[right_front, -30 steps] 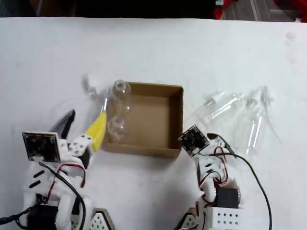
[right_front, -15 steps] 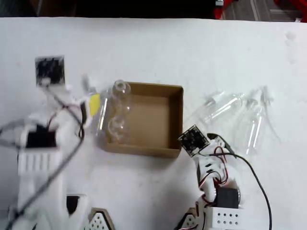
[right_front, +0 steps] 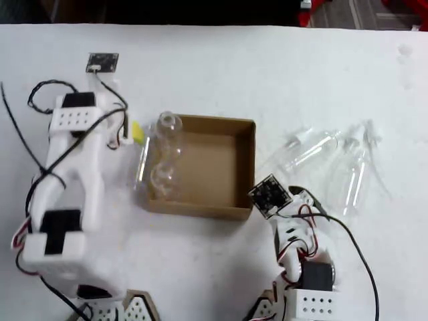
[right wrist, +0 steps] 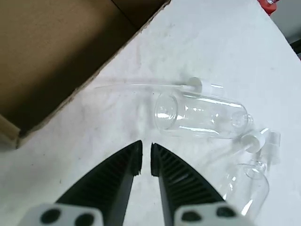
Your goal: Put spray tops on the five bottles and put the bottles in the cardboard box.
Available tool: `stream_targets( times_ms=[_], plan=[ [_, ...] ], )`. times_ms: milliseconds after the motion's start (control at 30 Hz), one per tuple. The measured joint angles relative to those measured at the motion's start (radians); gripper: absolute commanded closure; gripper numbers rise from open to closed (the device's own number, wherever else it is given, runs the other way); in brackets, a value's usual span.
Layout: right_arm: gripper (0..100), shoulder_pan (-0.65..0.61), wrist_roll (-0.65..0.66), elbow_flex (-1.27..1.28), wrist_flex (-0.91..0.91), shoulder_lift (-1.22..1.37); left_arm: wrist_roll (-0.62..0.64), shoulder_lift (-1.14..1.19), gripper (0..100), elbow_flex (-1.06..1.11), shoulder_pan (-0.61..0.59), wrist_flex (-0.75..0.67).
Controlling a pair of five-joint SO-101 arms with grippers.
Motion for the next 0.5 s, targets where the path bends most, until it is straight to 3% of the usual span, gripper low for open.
stream_targets(
  times_ms=[500],
  plan=[
    [98.2,0.000,0.000,0.000,0.000,0.000,0.000,0.089,74,-0.066,0.011,0.006]
  ],
)
